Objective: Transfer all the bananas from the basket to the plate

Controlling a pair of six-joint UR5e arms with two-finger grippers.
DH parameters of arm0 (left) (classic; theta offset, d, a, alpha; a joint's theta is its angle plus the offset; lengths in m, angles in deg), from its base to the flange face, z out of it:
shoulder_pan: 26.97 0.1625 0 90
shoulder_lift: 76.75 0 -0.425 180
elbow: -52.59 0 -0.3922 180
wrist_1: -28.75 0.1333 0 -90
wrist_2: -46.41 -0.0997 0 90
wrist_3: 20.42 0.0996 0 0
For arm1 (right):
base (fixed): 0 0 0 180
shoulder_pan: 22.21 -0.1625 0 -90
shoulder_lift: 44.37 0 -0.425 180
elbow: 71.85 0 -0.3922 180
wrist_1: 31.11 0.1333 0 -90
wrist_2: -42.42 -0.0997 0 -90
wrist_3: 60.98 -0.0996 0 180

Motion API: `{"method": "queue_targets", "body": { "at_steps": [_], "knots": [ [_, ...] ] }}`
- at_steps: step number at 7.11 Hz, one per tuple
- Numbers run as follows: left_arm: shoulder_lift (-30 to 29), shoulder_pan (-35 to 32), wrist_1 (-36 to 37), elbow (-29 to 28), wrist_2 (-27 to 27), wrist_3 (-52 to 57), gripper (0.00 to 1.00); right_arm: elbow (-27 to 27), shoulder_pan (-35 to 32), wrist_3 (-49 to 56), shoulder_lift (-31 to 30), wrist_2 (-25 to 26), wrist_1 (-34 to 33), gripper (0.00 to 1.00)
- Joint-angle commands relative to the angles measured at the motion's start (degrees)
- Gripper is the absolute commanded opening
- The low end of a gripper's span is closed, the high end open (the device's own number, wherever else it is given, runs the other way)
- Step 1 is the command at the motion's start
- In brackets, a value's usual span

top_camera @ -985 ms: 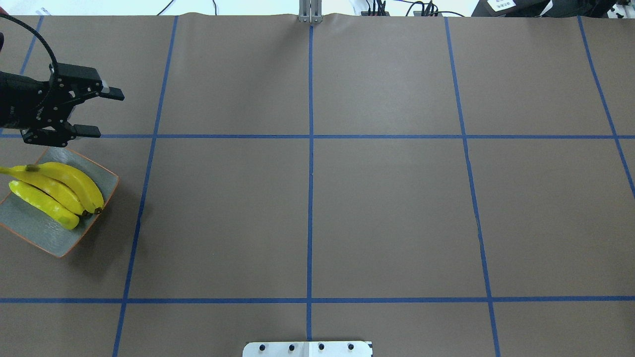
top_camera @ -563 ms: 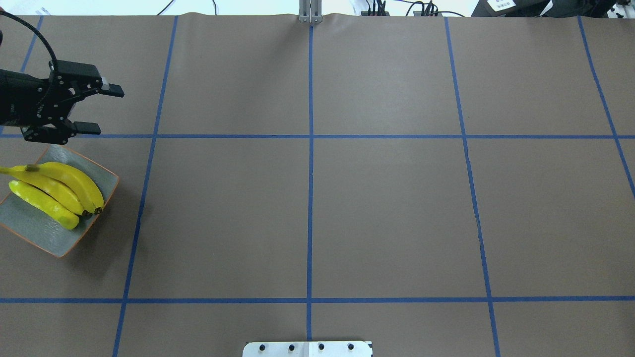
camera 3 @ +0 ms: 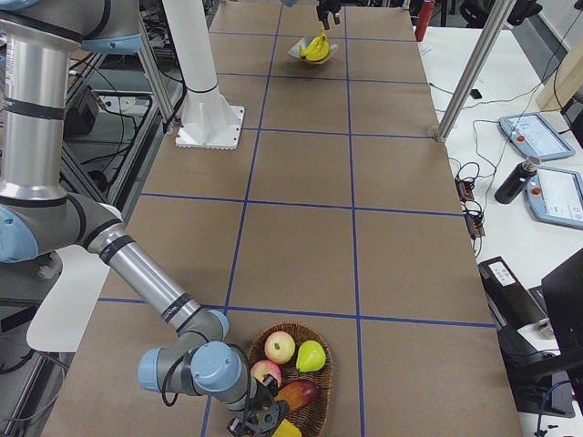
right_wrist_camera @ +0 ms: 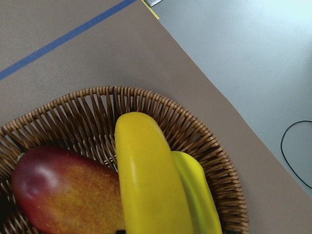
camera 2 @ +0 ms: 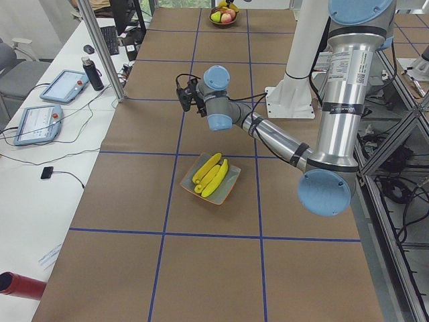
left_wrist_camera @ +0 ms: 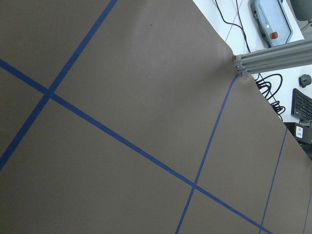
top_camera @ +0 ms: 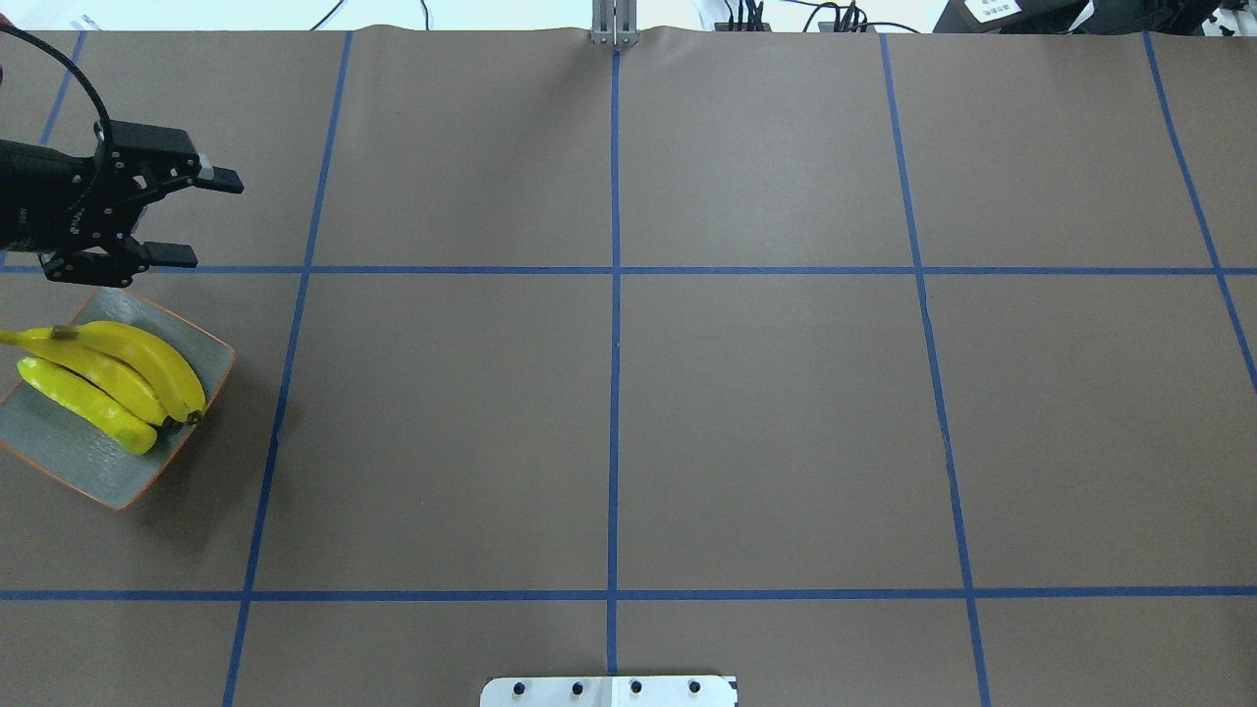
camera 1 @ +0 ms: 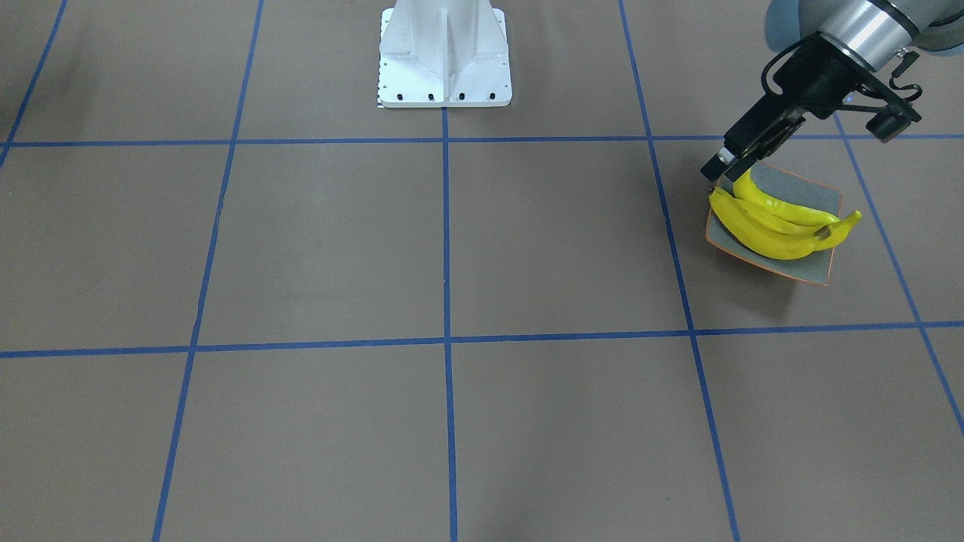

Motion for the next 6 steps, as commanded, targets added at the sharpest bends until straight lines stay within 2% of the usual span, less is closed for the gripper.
{"method": "queue_targets", "body": {
  "at_steps": [1, 3, 6],
  "knots": [
    [0.4, 0.0, 0.0, 0.1, 0.1, 0.0, 1.0, -2.7, -0.2, 0.3, 0.2, 0.1, 0.9, 0.0],
    [0.8, 0.0, 0.0, 0.0, 0.2, -0.2, 1.0, -8.1, -0.3, 0.5, 0.3, -0.3, 0.7, 0.0],
    [-0.2, 0.9, -0.1, -0.2, 0.1, 0.0, 1.0, -19.6, 0.1, 0.0, 1.5, -1.6, 0.4, 0.0]
  ]
}}
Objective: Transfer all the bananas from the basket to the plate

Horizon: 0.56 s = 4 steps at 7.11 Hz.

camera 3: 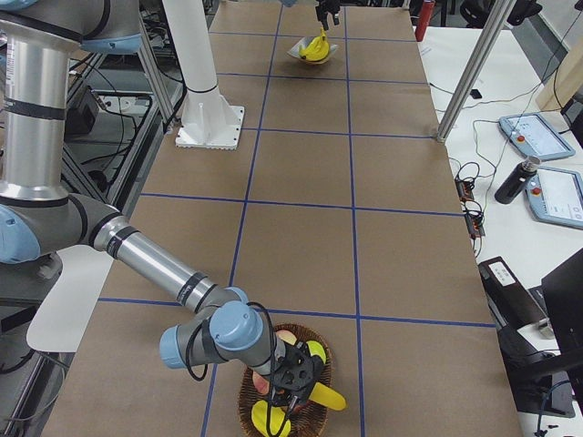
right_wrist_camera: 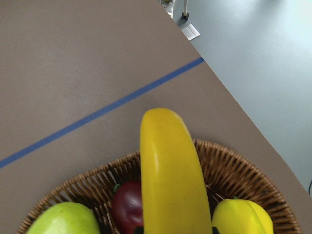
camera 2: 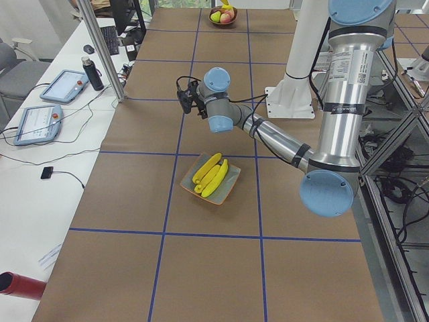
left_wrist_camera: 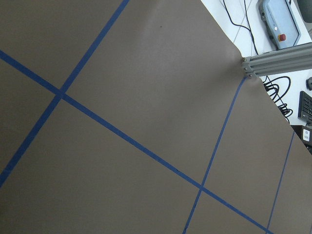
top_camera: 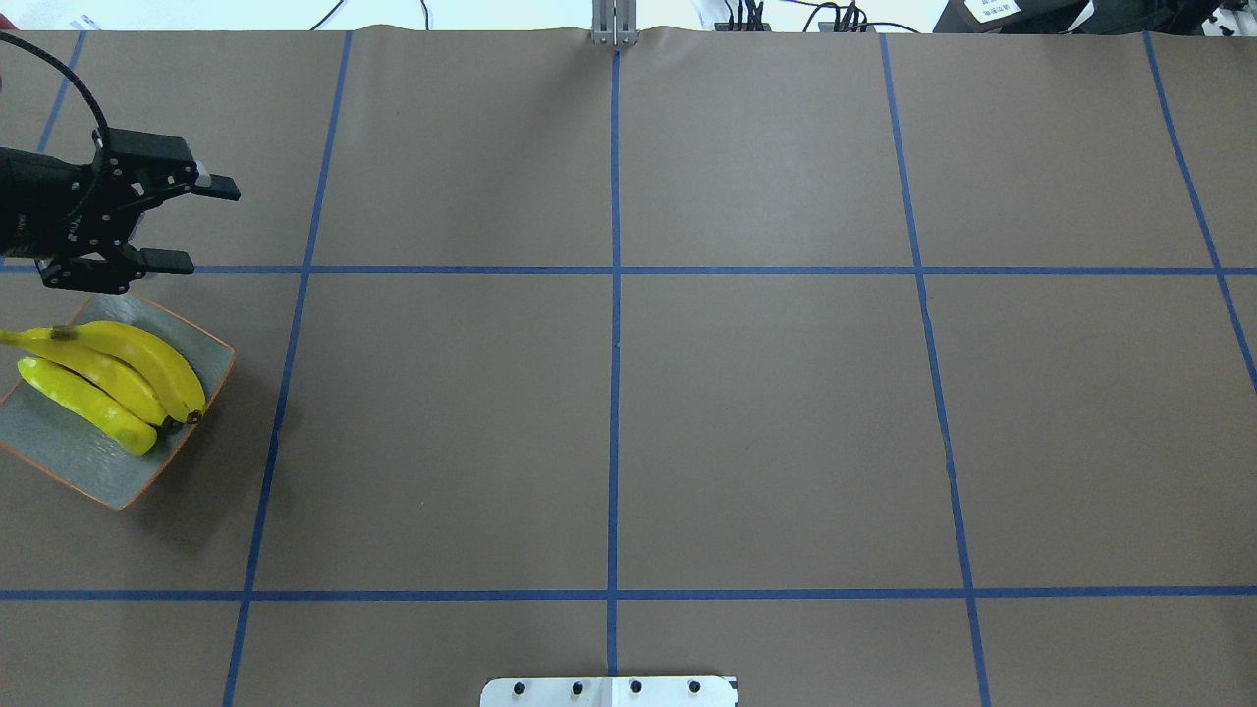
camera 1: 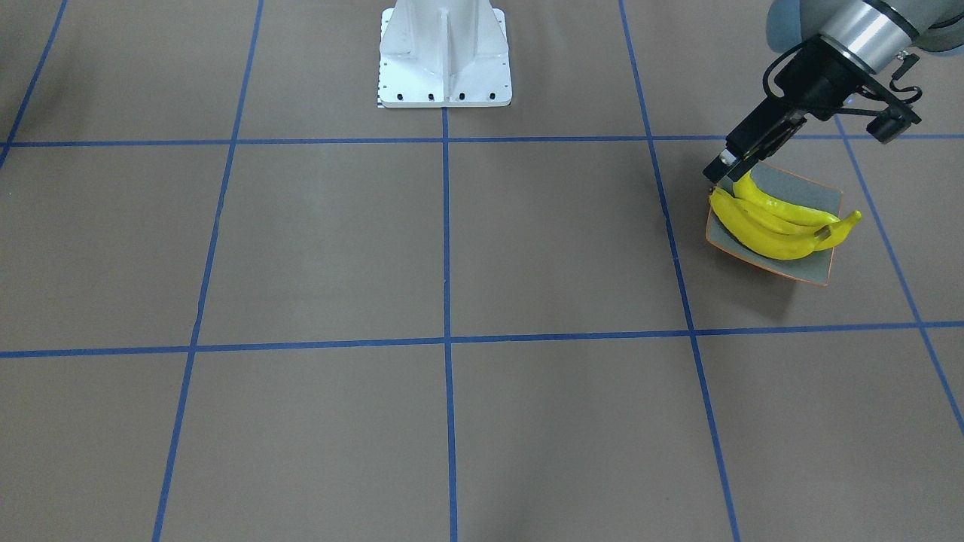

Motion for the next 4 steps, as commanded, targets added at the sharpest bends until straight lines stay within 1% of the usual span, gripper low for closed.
{"method": "queue_targets", "body": {
  "at_steps": [1, 2, 3, 4],
  "knots": [
    [-1.8, 1.5, 0.1, -0.5, -0.1, -0.1, 1.0, -8.7, 1.5, -0.5, 2.3, -5.7, 0.3, 0.0],
    [-2.6, 2.2, 0.0, -0.5, -0.1, -0.2, 1.0, -11.6, 2.1, -0.7, 5.4, -12.2, 0.3, 0.0],
    [-3.4, 2.5, 0.1, -0.5, 0.0, -0.1, 1.0, -14.5, 5.3, -0.8, 7.4, -14.5, 0.4, 0.0],
    [-4.4, 2.7, 0.1, -0.5, 0.0, -0.1, 1.0, -17.5, 11.4, -2.7, 11.1, -14.4, 0.4, 0.0]
  ]
}}
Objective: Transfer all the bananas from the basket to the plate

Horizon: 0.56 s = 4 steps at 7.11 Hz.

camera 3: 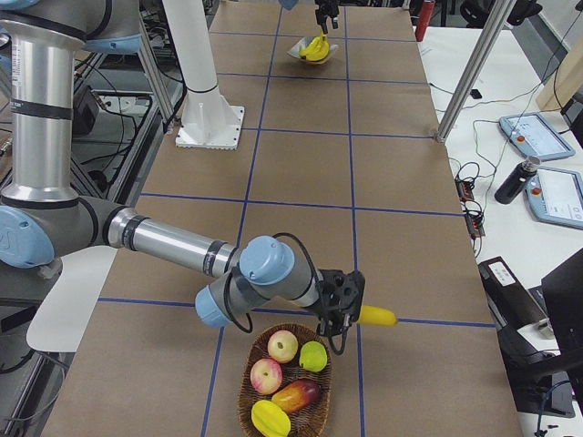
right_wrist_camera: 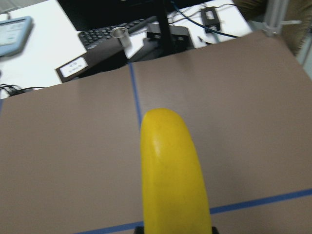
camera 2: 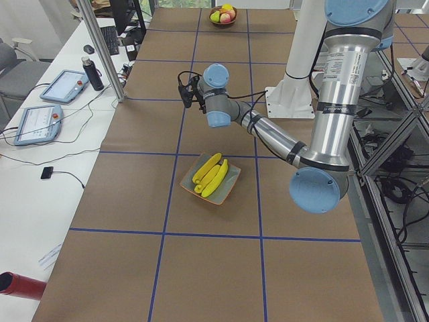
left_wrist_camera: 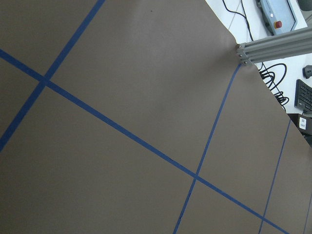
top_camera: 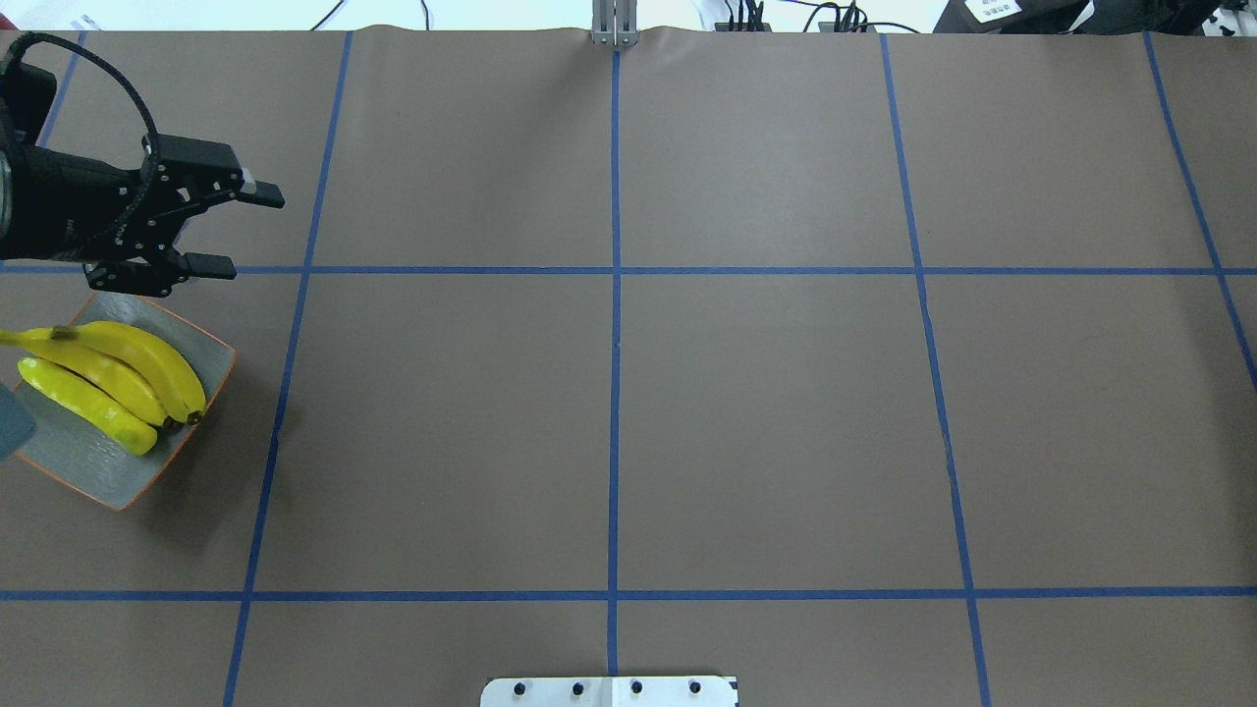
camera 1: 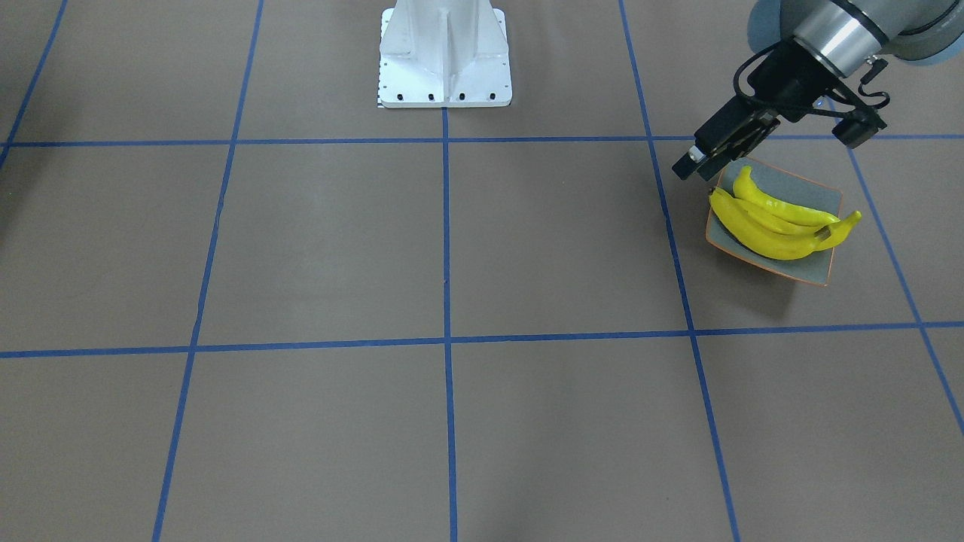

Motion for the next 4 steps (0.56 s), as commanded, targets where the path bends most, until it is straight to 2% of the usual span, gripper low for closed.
{"method": "queue_targets", "body": {
  "at_steps": [1, 2, 3, 4],
  "knots": [
    [-1.4, 0.5, -0.2, -0.3, 0.1, -0.2, 1.0, -5.0, 13.2, -5.4, 7.5, -1.2, 0.2, 0.0],
    [-3.0, 0.6, -0.2, -0.6, 0.0, -0.2, 1.0, -5.4, 19.0, -12.7, 13.7, 0.7, 0.3, 0.0],
    [-4.6, 0.6, -0.2, -0.6, 0.0, -0.2, 1.0, -6.2, 26.7, -22.1, 19.0, 6.2, 0.3, 0.0],
    [-5.8, 0.7, -0.2, -0.8, 0.0, -0.5, 1.0, -8.6, 35.6, -28.4, 21.6, 16.6, 0.3, 0.0]
  ]
}}
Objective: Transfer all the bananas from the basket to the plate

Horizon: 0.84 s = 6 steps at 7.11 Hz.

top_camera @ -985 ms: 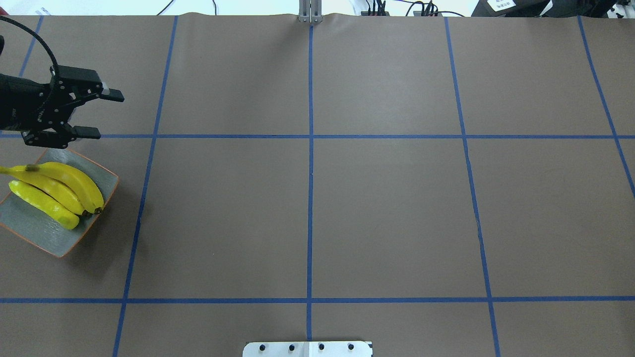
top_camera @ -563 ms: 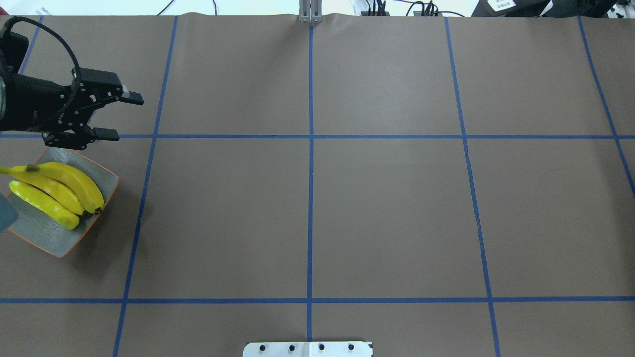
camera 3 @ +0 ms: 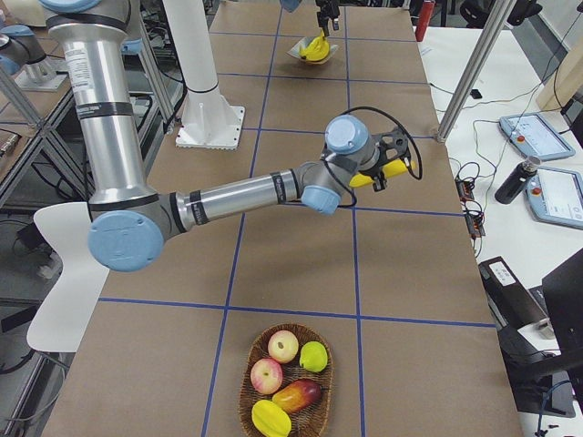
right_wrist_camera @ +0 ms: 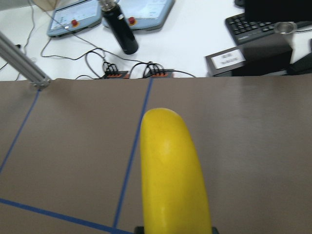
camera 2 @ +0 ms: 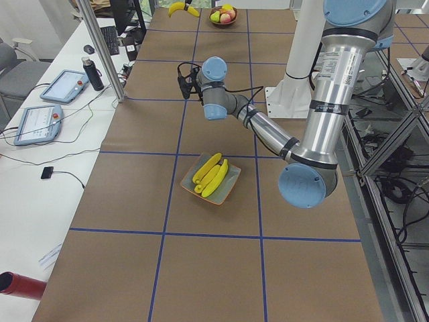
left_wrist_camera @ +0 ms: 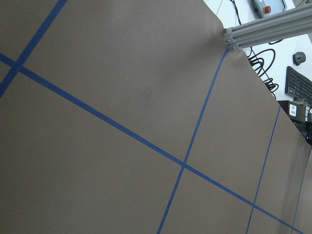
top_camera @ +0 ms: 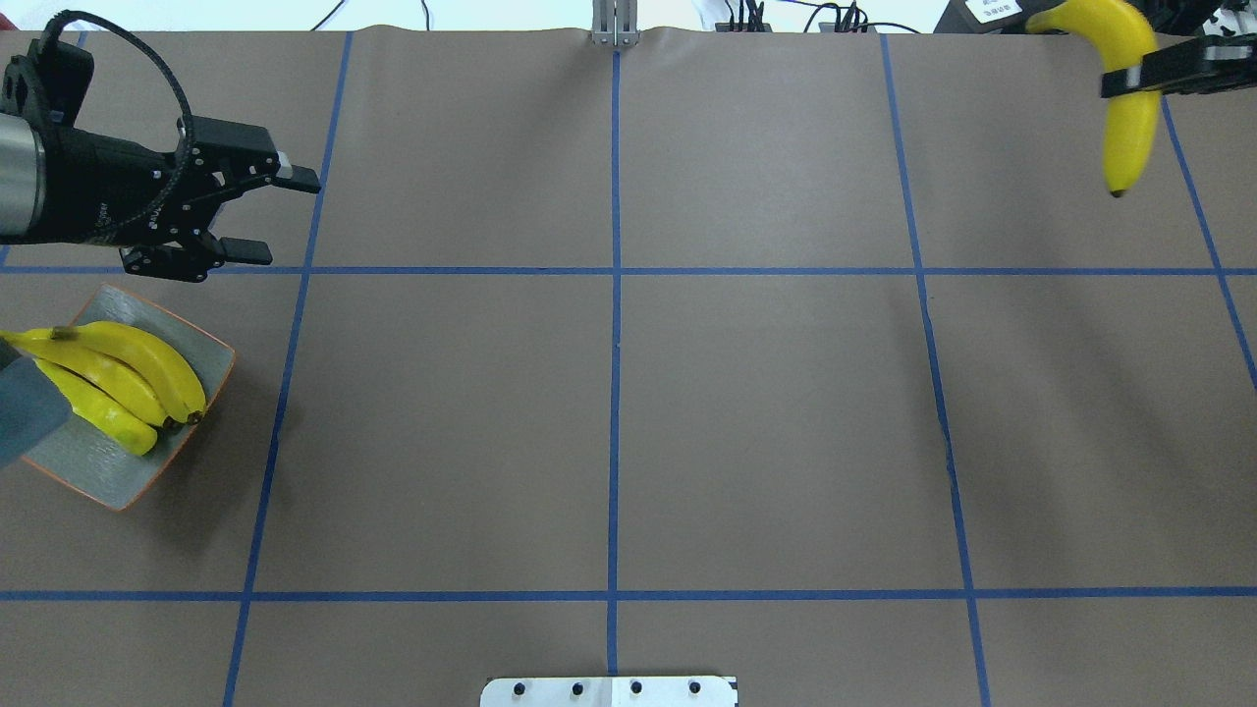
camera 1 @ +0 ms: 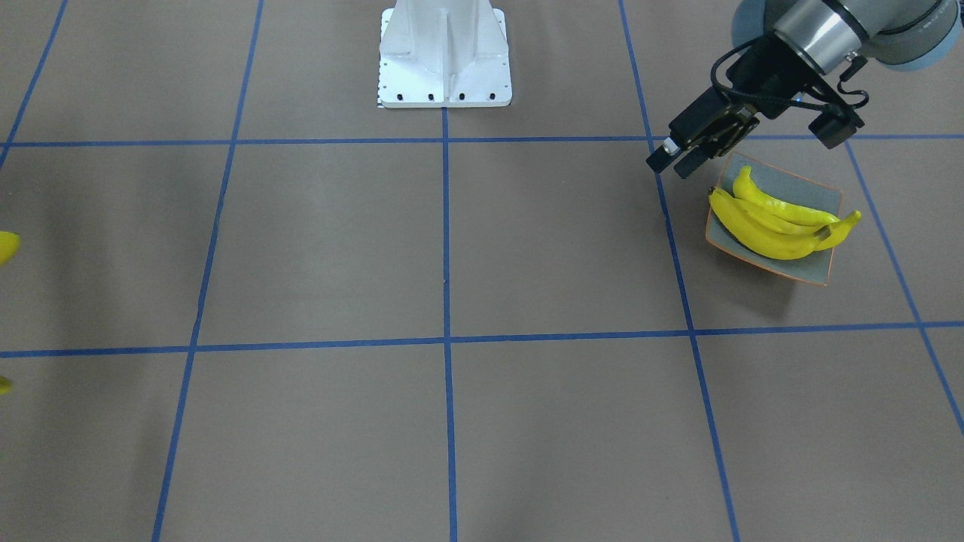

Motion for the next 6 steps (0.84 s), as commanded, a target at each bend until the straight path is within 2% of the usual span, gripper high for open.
{"method": "queue_targets", "body": {
  "at_steps": [1, 3, 4, 5, 6],
  "knots": [
    [-2.8, 0.1, 0.0, -1.0, 0.0, -0.2, 1.0, -5.0, 18.8, -14.4, 6.5, 20.1, -0.1, 0.0],
    [-4.7, 0.1, 0.3, -2.2, 0.1, -1.4, 1.0, -5.3, 31.3, -21.7, 11.8, 33.5, -0.2, 0.0],
    [-6.9, 0.3, 0.3, -3.2, 0.1, -6.7, 1.0, -5.2, 35.8, -21.7, 15.0, 38.2, -0.9, 0.0],
    [-9.1, 0.9, 0.4, -4.0, 0.1, -10.1, 1.0, -4.9, 38.0, -21.7, 17.4, 39.5, -2.0, 0.0],
    [-10.4, 2.1, 0.5, -4.2, 0.0, -11.5, 1.0, -5.0, 38.9, -21.7, 21.0, 39.9, -6.9, 0.0]
  ]
}}
